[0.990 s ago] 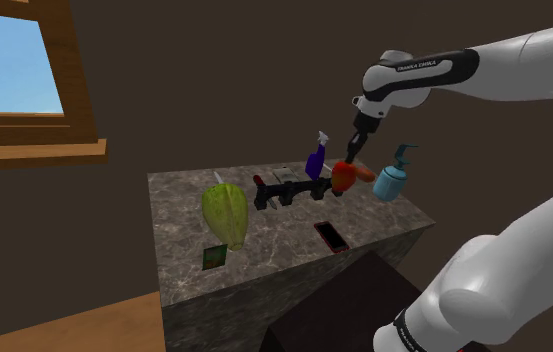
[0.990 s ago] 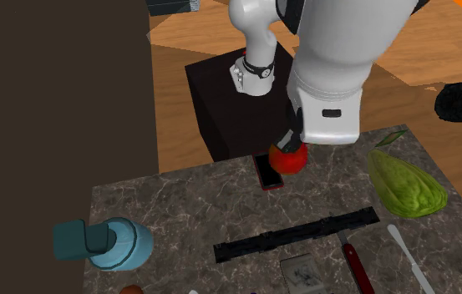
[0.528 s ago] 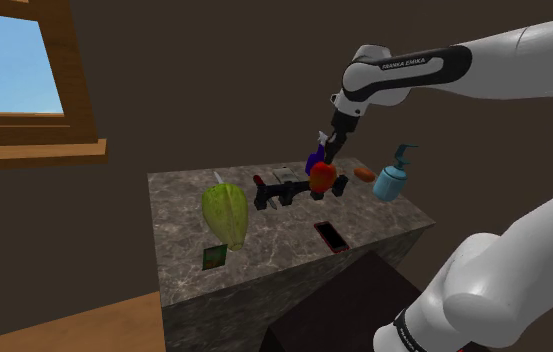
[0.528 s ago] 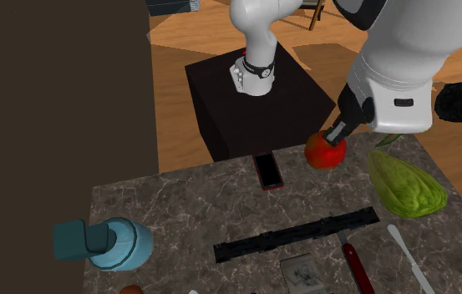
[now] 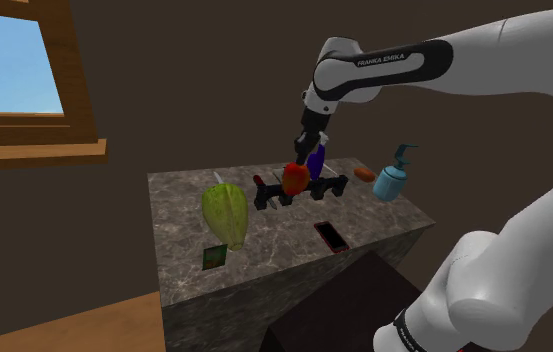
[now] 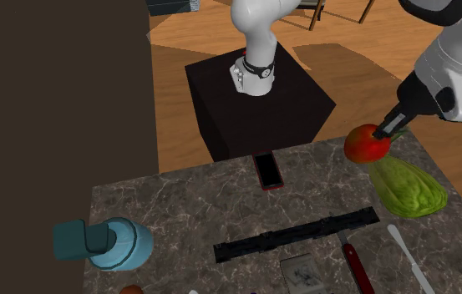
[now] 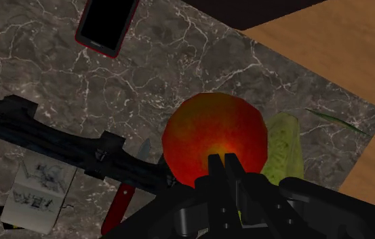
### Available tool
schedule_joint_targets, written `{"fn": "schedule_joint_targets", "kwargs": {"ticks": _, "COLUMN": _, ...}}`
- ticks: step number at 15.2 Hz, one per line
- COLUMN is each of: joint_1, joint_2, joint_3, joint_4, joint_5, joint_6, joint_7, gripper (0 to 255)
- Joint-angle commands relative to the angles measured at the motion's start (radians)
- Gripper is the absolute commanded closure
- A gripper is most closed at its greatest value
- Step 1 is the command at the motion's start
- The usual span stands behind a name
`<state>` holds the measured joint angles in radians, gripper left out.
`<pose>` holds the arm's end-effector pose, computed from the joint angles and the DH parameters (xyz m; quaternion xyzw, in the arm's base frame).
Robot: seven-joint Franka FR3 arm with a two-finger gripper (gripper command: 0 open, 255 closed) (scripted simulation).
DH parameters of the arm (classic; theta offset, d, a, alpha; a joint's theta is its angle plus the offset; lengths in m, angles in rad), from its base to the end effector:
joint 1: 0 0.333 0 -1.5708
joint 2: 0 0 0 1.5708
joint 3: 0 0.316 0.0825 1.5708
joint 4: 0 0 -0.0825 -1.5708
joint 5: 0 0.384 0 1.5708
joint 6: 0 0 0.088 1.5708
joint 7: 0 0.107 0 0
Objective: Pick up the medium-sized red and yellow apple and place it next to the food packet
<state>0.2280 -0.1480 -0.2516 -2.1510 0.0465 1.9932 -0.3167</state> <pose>0.5057 -0.0125 0.4617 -0.9897 -0.1378 0.0006 0.0402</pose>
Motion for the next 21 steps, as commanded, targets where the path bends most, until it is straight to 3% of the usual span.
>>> {"fn": "schedule_joint_targets", "kwargs": {"ticks": 1, "joint_1": 0.023, "joint_2": 0.020, "joint_3": 0.027, "joint_4": 0.021, "joint_5": 0.010, "joint_6": 0.002, "joint_7": 0.046, "gripper": 255}}
{"fn": "schedule_joint_targets", "kwargs": {"ticks": 11, "joint_1": 0.126, "joint_2": 0.178, "joint_3": 0.139, "joint_4": 0.199, "joint_5": 0.045, "joint_6": -0.006, "joint_7": 0.246, "gripper": 255}}
{"fn": "schedule_joint_targets", "kwargs": {"ticks": 21, "joint_1": 0.224, "joint_2": 0.411, "joint_3": 0.218, "joint_4": 0.506, "joint_5": 0.046, "joint_6": -0.066, "joint_7": 0.430, "gripper": 255}}
